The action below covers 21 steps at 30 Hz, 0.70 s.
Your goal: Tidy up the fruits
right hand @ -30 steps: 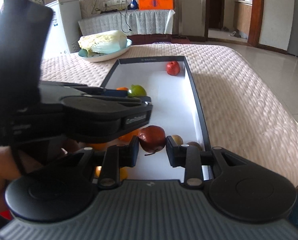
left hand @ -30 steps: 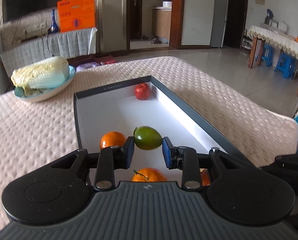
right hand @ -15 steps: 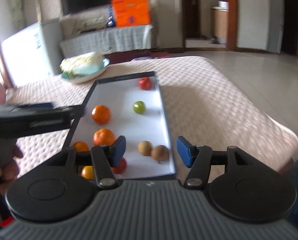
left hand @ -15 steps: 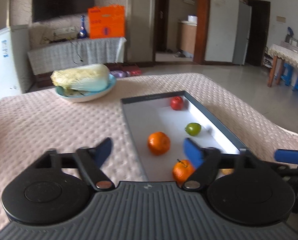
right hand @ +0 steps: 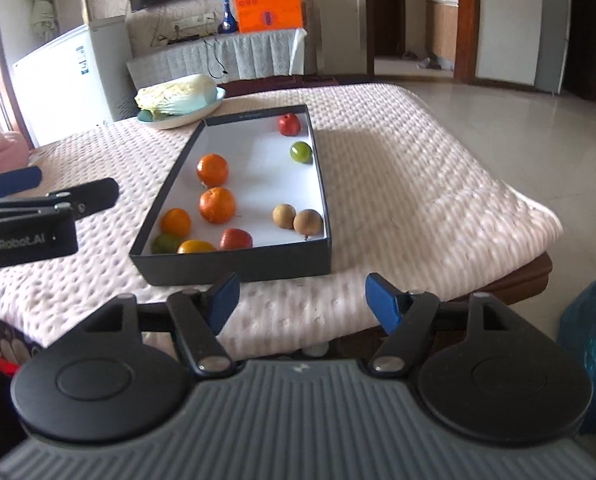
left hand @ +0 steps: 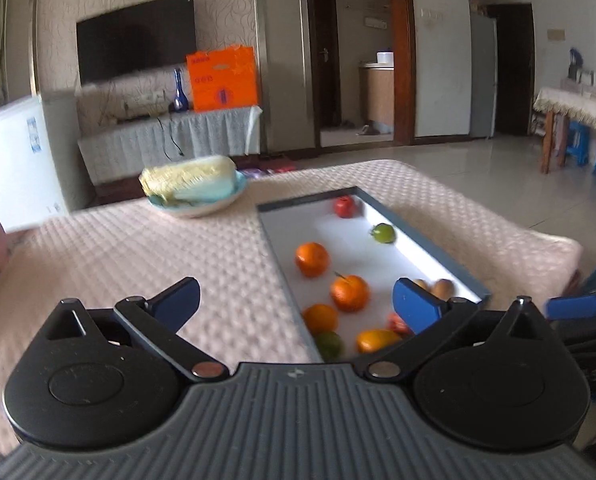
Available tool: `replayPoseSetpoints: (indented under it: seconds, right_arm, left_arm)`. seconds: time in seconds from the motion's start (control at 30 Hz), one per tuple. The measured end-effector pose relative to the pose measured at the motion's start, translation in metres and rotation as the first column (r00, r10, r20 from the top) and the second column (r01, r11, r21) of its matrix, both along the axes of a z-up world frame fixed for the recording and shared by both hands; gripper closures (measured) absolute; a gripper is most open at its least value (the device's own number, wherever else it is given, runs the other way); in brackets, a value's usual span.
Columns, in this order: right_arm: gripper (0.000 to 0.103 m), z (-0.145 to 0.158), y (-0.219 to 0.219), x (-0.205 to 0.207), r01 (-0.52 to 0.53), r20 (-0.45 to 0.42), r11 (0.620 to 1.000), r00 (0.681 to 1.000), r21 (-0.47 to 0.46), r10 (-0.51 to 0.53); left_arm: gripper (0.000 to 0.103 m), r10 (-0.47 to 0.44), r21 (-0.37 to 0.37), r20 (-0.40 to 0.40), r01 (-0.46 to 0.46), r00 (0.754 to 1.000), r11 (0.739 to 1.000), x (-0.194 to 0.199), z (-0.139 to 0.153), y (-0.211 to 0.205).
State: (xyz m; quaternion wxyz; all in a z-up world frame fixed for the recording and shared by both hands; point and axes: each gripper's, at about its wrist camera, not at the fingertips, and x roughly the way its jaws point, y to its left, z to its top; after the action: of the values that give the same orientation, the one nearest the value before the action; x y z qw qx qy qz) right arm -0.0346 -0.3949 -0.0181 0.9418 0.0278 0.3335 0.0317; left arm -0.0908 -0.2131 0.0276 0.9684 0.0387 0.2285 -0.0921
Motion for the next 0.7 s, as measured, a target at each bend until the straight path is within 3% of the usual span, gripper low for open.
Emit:
replayPoseSetpoints:
  seconds: [0.1,0.23,0.37,0.7]
  right_arm:
    - [0.031,-0.002,0.002,-0.001,-0.019,-0.009,1.0,1.0,-0.011,0.019]
    - [0.031,-0.004,-0.006,0.002,0.01,-0.027,1.0,1.0,0.009,-0.01]
    - [0.031,-0.009,-0.012,0.004,0.027,-0.046,0.999,0.999,0.018,-0.027]
    - [0.031,-0.011,-0.008,0.005,0.01,-0.065,1.0,0.998,-0.002,-0.01]
  left_arm:
    - [0.0,-0.022,-0.047,-0.048,0.02,0.999,0.999,-0.01,0.001,-0.003]
    - [0.0,0.047,0.004,-0.039,-0.046,0.998,0.999,-0.021,-0.004,-0.008]
    - [0.0,0.067,-0.002,-0.076,-0.068,0.995,0.998,-0.024,-0.008,-0.004]
    - [0.0,0.016,0.048,-0.085,-0.012,0.996,0.999,-0.027,-0.018,-0.018]
